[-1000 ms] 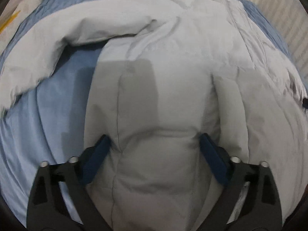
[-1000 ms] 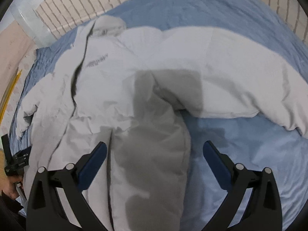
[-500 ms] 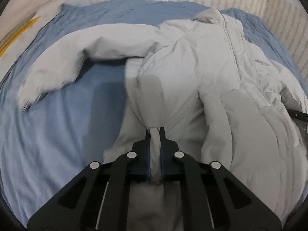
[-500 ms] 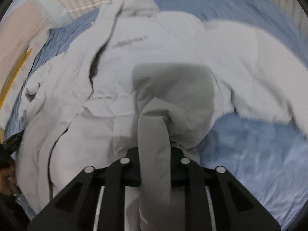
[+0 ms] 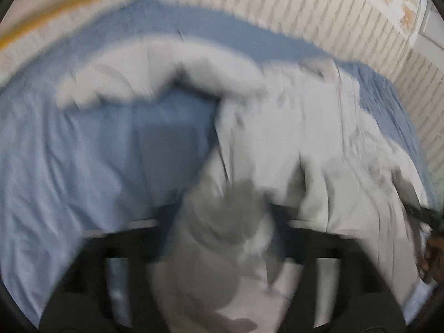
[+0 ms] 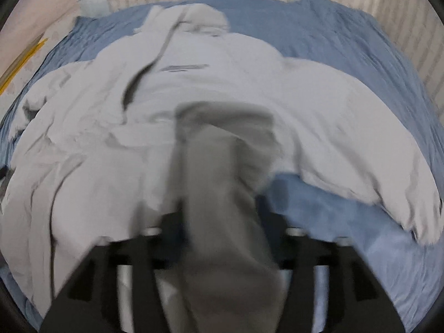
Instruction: Fold large clothes
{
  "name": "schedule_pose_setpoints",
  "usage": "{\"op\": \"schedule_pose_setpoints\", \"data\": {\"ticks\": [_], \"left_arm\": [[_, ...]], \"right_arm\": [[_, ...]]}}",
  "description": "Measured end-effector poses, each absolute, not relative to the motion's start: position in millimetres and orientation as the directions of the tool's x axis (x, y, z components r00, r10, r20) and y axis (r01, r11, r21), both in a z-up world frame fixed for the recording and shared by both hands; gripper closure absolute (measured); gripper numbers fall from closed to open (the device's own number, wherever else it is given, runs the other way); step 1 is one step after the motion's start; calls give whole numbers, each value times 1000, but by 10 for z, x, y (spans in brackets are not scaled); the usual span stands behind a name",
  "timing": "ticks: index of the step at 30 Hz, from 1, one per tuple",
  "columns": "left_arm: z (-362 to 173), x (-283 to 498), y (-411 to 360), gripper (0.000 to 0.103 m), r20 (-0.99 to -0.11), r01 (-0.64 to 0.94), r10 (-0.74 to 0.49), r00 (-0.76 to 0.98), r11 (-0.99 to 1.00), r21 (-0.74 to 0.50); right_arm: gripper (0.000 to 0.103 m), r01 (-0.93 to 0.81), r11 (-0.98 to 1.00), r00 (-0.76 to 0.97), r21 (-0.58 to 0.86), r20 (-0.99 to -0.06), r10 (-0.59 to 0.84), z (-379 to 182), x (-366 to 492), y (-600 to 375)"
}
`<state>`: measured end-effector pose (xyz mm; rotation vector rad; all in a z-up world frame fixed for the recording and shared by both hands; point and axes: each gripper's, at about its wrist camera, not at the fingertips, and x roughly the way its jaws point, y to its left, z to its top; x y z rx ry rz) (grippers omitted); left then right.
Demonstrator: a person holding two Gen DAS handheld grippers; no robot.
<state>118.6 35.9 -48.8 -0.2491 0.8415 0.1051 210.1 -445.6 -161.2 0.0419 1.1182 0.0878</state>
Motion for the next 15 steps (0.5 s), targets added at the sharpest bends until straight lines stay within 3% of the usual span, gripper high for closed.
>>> {"op": "schedule_pose_setpoints", "data": {"ticks": [3, 6, 15], "left_arm": [[-266, 1200, 394, 6, -704, -174, 3, 710, 970, -170], [-140, 1176, 448, 3, -710, -186, 18, 704, 969, -160], [148, 1599, 490, 3, -662, -118, 48, 748, 991, -62]], "right_arm": [[15, 4, 987, 469, 161, -872, 140, -1501, 2067, -4793], [10, 76, 968, 485, 240, -857, 175, -1531, 2054, -5089], [9, 328, 914, 592, 238, -806, -2, -1477, 1903, -6000]]}}
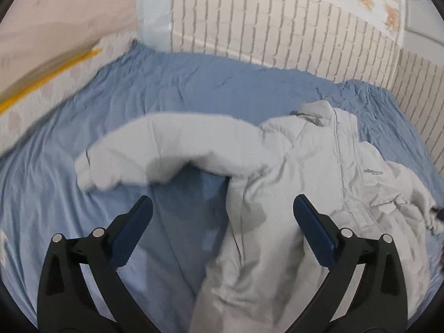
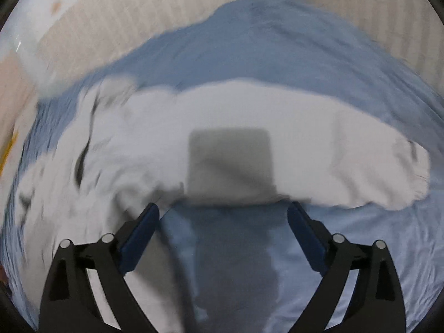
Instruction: Fold large clothes
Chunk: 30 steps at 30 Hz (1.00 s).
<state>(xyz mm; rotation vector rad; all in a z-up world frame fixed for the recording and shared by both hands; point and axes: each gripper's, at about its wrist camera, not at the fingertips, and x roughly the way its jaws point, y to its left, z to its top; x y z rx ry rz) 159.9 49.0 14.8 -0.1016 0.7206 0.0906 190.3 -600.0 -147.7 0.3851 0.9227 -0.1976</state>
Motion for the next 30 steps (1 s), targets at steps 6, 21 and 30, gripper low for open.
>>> {"op": "schedule_pose_setpoints", "data": {"ticks": [6, 21, 30], "left_arm": [[-102, 1692, 677, 3, -693, -193, 14, 721, 964, -182], [-156, 1759, 587, 3, -680, -134, -5, 733, 979, -152], [-196, 1691, 828, 3, -670, -215, 2, 742, 948, -236]], "right_arm": [[9, 631, 756, 558, 172, -778, -288, -1582, 1439, -7009], [9, 740, 635, 418, 222, -892, -176, -2362, 1280, -7450], [39, 614, 741, 549, 274, -822, -151, -2412, 1470, -7526]]}}
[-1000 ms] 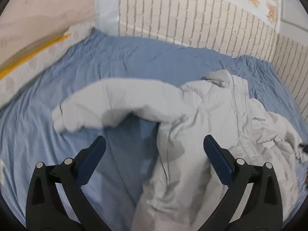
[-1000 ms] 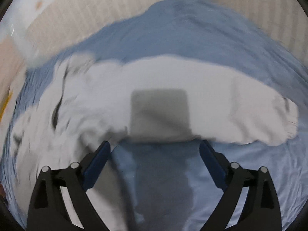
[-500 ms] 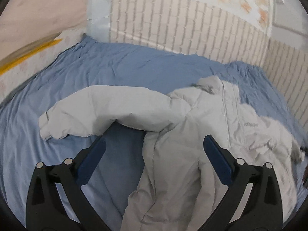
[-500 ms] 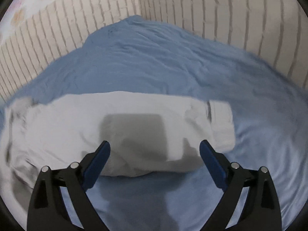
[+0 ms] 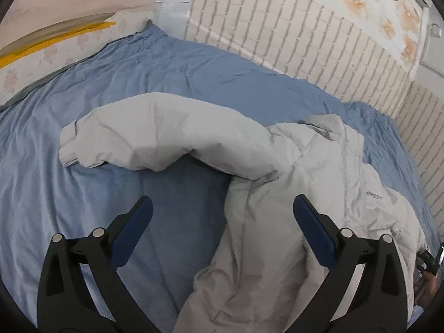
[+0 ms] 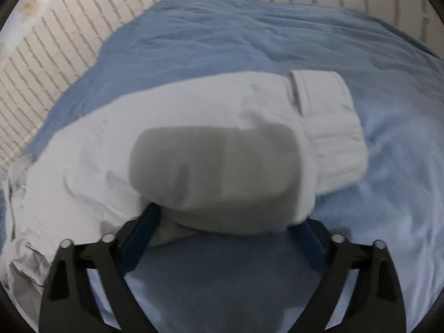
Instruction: Fold large clothes
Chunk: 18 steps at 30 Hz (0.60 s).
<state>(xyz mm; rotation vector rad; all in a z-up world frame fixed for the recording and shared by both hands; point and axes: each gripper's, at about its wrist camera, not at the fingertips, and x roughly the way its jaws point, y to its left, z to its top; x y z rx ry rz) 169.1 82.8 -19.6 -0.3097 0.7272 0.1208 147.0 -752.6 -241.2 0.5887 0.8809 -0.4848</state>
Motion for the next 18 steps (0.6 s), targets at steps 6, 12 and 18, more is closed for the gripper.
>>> {"op": "schedule_pose_setpoints", "data": {"ticks": [6, 12, 18], "left_arm": [[-282, 1719, 1017, 3, -678, -262, 10, 735, 927, -270], [-297, 1802, 1054, 3, -677, -262, -6, 736, 919, -293], [-186, 1822, 882, 3, -662, -175, -62, 747, 942, -286]], "right_arm": [[92, 642, 730, 623, 235, -715, -317, -1691, 1450, -7495], [93, 517, 847, 741, 121, -558, -373, -719, 1757, -6724], [93, 227, 974, 842, 15, -505, -188, -306, 2438, -5194]]}}
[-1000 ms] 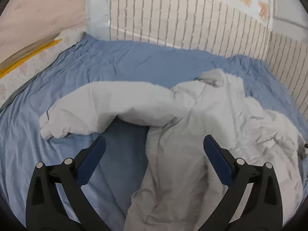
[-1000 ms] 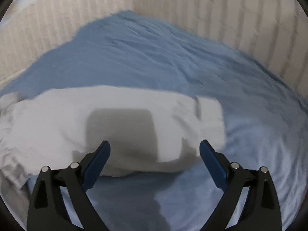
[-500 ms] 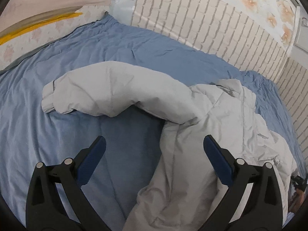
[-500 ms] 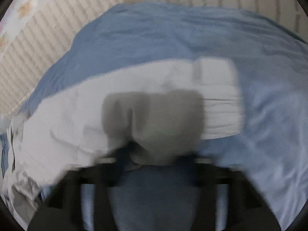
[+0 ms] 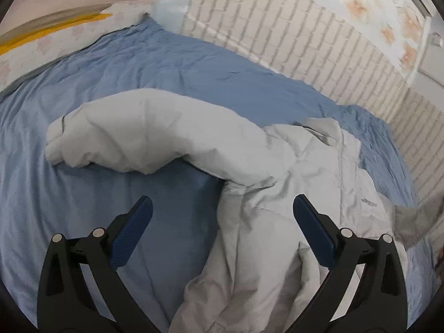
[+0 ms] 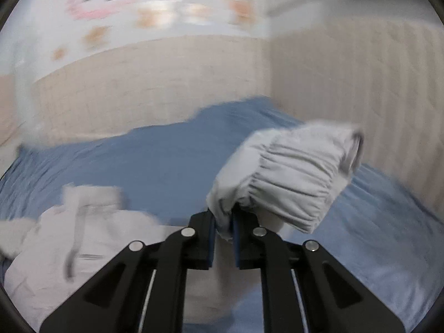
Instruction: Fold large clothes
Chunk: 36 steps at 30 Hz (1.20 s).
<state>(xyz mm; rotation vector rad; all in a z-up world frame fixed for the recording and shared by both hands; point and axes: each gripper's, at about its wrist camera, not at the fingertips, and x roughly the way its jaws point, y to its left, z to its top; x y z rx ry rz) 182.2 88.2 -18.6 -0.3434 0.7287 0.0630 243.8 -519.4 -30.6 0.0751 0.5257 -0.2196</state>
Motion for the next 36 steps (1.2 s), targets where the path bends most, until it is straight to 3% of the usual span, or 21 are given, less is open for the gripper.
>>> {"op": "schedule_pose_setpoints", "data": {"ticks": [6, 9, 11, 13, 19, 24, 28, 31, 32, 36], "left_arm": [[-82, 1774, 985, 3, -637, -167, -77, 767, 935, -314], [-81, 1767, 1019, 3, -635, -162, -89, 767, 931, -326], [-88, 1766, 1011, 3, -638, -162, -82, 765, 935, -315], [-98, 1785, 992, 3, -640, -157, -90, 763, 935, -318], [-89, 1785, 865, 3, -645, -128, -100, 758, 946, -298], [-20, 1722, 866, 3, -630, -126, -102, 770, 944, -306], [35, 1688, 908, 3, -618, -134, -99, 780, 938, -320], [62, 1686, 928, 3, -613, -135, -96, 785, 938, -320], [71, 1682, 932, 3, -610, -135, -92, 787, 939, -315], [95, 1679, 906, 3, -605, -117, -94, 791, 947, -299]], "right_arm": [[91, -161, 979, 757, 121, -621, 201, -854, 2695, -3473], [91, -214, 951, 656, 223, -689, 309, -1160, 2677, -3132], [91, -282, 941, 593, 187, -736, 325, -1230, 2596, -2973], [91, -270, 946, 605, 180, -733, 312, -1133, 2493, -3057], [88, -148, 920, 623, 364, -688, 373, -932, 2392, -3601], [86, -224, 940, 631, 257, -697, 341, -861, 2349, -3377], [80, -283, 957, 681, -55, -714, 160, -817, 2155, -3024], [64, -295, 941, 700, -167, -708, 94, -814, 2041, -2865], [1, -303, 938, 704, -171, -703, 99, -777, 2018, -2851], [2, -302, 911, 772, -279, -632, 63, -578, 1877, -2731]]}}
